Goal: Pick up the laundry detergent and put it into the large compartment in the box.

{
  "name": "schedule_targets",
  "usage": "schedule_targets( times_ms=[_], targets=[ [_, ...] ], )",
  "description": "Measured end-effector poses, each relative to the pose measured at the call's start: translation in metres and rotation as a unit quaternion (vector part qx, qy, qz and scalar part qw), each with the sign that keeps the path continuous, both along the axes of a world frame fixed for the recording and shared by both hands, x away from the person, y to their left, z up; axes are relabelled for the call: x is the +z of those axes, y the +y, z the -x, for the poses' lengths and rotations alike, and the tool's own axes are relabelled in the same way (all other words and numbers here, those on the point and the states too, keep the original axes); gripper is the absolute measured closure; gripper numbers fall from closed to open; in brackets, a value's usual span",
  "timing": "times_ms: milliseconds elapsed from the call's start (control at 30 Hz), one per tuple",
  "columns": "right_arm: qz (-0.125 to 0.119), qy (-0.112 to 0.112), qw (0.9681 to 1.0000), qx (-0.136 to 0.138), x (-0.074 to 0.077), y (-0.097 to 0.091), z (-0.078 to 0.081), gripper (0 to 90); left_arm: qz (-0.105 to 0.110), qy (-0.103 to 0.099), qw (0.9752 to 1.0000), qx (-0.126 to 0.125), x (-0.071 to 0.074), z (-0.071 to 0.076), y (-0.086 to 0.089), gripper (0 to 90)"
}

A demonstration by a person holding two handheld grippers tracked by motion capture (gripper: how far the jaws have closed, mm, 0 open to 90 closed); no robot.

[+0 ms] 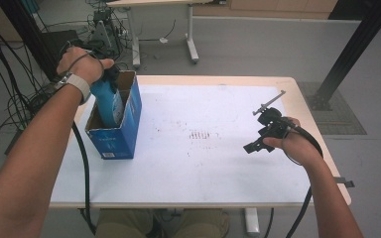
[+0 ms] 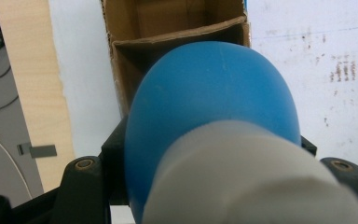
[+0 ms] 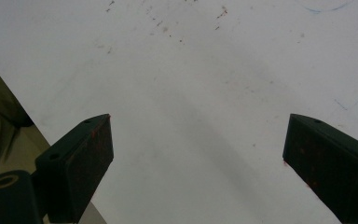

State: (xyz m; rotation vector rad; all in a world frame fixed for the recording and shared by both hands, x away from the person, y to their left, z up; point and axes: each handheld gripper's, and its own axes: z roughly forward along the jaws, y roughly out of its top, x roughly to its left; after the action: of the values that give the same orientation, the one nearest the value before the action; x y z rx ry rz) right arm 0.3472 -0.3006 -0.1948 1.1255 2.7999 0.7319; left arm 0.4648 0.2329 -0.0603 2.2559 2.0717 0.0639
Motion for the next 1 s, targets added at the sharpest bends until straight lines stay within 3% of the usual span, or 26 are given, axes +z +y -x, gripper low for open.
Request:
schedule_targets(
  times_ms=[367, 1000],
  targets=[
    [0.001, 0.006, 1.0, -0.003, -0.003, -0.001, -0.001, 8.2, 0.003, 0.008, 1.0, -0.003, -0.025, -0.004, 0.0, 38.6],
    [0.001, 0.012, 0.9999, -0.004, -0.007, 0.0, -0.003, 8.2, 0.004, 0.001, 1.0, 0.001, -0.044, -0.003, 0.003, 38.6]
  ],
)
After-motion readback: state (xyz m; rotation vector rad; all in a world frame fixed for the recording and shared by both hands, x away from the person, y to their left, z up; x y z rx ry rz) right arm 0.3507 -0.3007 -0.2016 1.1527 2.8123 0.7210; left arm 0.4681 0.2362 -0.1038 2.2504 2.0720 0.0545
